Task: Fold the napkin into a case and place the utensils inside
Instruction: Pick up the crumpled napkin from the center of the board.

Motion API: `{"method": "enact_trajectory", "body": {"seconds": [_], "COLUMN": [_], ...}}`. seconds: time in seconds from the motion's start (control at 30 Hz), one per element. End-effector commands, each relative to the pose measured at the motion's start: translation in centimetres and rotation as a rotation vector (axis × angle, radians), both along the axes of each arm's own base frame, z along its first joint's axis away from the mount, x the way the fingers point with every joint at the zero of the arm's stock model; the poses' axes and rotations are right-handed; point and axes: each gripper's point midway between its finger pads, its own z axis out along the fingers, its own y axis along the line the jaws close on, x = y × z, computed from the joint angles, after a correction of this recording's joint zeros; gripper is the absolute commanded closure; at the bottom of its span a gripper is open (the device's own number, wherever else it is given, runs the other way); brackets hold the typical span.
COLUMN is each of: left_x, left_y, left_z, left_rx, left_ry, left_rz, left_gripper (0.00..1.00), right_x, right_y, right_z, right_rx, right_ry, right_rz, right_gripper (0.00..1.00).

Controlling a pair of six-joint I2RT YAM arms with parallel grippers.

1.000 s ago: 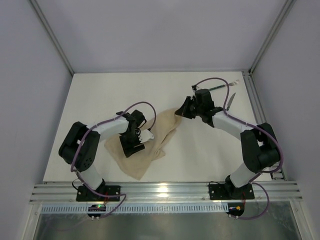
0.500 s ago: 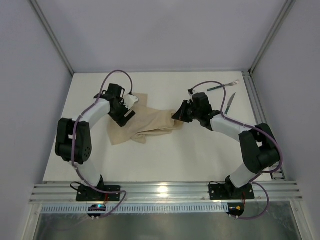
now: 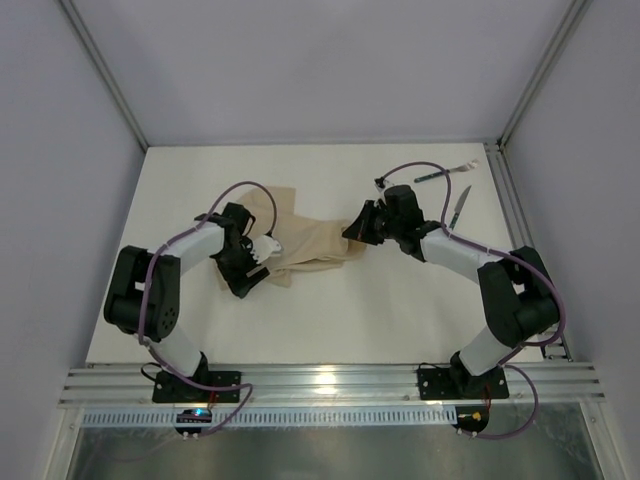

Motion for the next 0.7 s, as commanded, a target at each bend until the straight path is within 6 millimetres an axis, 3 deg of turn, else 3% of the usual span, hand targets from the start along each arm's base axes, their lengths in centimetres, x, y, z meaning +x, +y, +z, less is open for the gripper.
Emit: {"method": "enact_trajectory", "body": {"seconds": [0.0, 0.13, 0.37, 0.47, 0.67], "left_x": [0.4, 0.9, -0.5, 0.1, 0.9], "left_y": [0.9, 1.3, 2.6, 2.9, 1.8], "left_z": [-1.5, -2.4, -2.9, -2.0, 1.7], "left_rx": [0.041, 0.071, 0.11, 0.095, 0.0], "left_ry": [-0.014, -0.017, 0.029, 0.005, -0.069], "left_rz": [-0.005, 0.013, 0.001, 0.022, 0.018], "left_gripper": [0.23, 0.23, 0.28, 0.3, 0.29], "right_x": [0.4, 0.2, 0.3, 0.4, 0.4], "right_y": [0.6, 0.7, 0.5, 0.5, 0.5], "right_z": [1.4, 1.3, 1.9, 2.1, 2.4], "right_rx": [0.014, 0.013, 0.002, -0.002, -0.004], "right_ry": [-0.052, -0.048, -0.062, -0.069, -0.076], "right_rz": [0.021, 0.025, 0.022, 0.025, 0.034], "right_gripper": [0.96, 0.96, 0.96, 0.96, 0.96]}}
